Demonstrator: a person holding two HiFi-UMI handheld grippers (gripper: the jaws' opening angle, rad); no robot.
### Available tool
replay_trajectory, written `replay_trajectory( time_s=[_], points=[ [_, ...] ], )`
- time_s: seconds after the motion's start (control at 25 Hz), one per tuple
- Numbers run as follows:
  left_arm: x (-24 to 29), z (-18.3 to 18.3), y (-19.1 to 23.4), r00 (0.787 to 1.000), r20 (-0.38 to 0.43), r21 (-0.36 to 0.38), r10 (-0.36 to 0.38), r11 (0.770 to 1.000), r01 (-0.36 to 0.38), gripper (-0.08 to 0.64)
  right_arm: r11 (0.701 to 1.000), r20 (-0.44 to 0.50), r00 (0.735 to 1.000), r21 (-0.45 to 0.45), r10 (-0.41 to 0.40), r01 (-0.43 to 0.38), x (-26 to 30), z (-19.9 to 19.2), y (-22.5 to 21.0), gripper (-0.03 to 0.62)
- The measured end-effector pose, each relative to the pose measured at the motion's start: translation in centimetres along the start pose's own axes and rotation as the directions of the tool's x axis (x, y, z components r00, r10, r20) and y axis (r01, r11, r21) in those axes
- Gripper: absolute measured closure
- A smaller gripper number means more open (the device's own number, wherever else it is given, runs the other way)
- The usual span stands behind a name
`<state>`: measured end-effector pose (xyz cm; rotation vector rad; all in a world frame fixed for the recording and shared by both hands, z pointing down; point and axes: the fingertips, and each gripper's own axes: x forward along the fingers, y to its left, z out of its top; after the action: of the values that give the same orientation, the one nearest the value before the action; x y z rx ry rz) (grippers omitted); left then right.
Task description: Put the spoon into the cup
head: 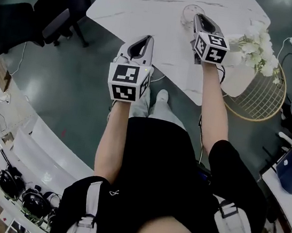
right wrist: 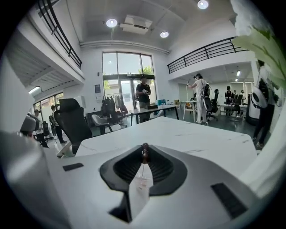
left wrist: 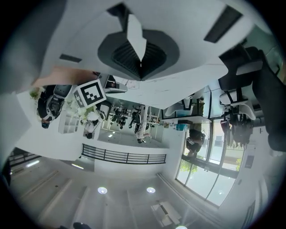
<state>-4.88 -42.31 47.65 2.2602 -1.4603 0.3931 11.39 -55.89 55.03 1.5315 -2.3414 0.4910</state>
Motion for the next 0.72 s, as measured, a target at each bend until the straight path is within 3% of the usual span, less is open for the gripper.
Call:
replay_trajectory(
  time_s=[0.12, 0.4, 0.52, 0.72],
  points=[
    [0.1, -0.2, -0.6, 1.0, -0.008, 0.018, -0.01, 1.0, 0.01, 0.543, 1.0, -0.004, 1.0, -0.012, -0.011, 0.011, -0.1, -0.2, -0.4, 0.536],
    [-0.5, -0.6, -1.7, 1.0, -0.011, 0.017, -0.019, 1.0, 0.019, 0.544, 1.0, -0.06, 0.998, -0.013, -0.011, 0.01, -0.2, -1.4, -1.4, 0.398],
    [-1.0, -0.6, -2.0, 1.0, 0.005, -0.012, -0.022, 1.0, 0.022, 0.544, 0.999, -0.102, 0.994, 0.02, 0.029, -0.027, -0.5, -2.1, -1.1, 0.329],
    [-1.8, -0.7, -2.7, 0.999, 0.029, -0.049, -0.02, 0.999, 0.021, 0.544, 0.999, -0.068, 0.997, 0.014, 0.031, -0.03, -2.7, -0.9, -0.9, 0.318]
  ],
)
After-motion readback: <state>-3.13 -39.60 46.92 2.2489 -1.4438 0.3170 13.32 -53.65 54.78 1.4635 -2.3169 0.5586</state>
